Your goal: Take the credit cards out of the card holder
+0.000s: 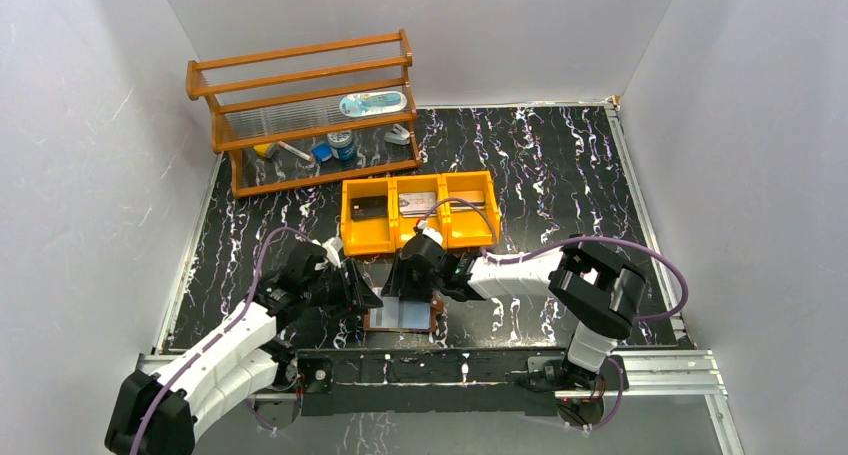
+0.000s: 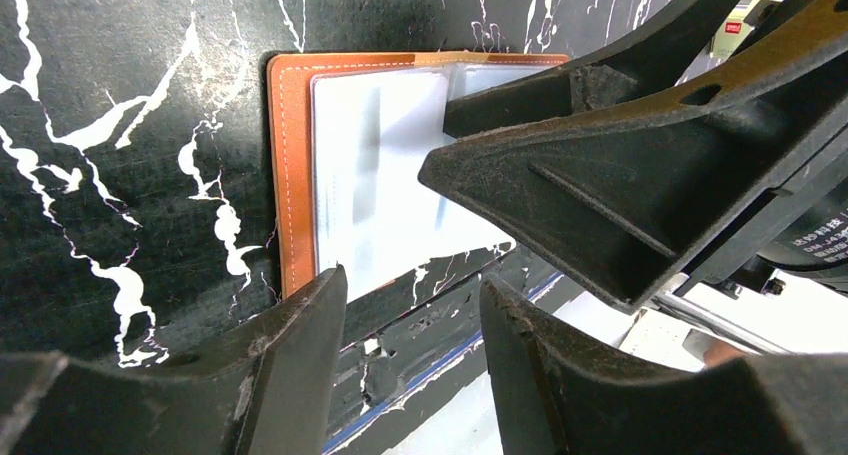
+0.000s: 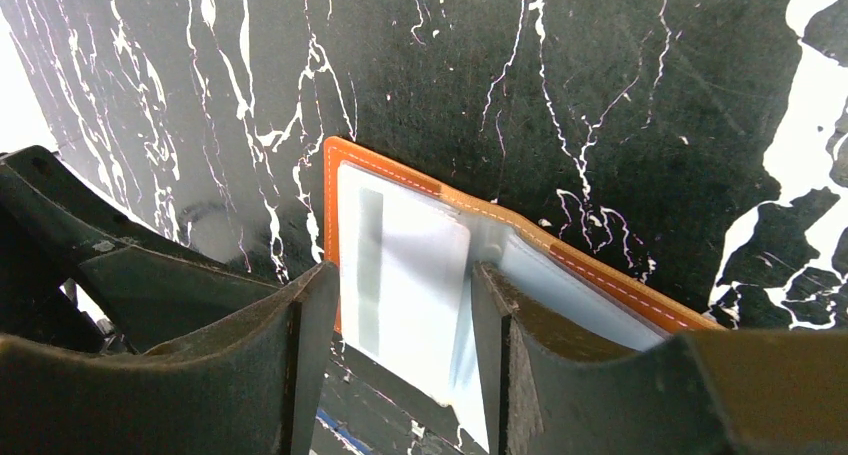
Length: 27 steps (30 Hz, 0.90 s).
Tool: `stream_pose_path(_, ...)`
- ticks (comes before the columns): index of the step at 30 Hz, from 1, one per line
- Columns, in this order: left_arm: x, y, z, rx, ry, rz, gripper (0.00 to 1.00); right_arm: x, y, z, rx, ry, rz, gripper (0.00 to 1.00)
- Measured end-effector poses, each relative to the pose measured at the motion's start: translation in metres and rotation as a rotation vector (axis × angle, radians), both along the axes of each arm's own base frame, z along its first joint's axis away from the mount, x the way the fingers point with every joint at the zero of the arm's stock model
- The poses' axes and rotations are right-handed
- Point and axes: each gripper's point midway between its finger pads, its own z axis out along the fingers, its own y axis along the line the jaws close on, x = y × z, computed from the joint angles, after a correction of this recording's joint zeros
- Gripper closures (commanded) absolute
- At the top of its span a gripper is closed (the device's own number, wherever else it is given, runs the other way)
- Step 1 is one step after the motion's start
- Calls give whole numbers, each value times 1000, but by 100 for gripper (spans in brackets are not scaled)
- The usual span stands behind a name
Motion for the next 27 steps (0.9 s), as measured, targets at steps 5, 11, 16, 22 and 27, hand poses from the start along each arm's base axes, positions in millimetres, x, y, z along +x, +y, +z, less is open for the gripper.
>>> stream_pose_path(5,4,4,-1,21,-20,24,51,0,0,1,-1,0,4,32)
stream_pose_path(11,21,25,20,78,-138,176,46,4,1,1,-86,-19,19,26)
stream_pose_path(16,36,49,44,126,-227,334,43,9,14,0,-178,-53,31,24)
stream_pose_path(22,37,68,48,186,-227,424,42,9,20,-5,-321,-119,21,23)
stream_pose_path(27,35,79,52,196,-240,484,42,9,21,-8,-436,-186,16,25)
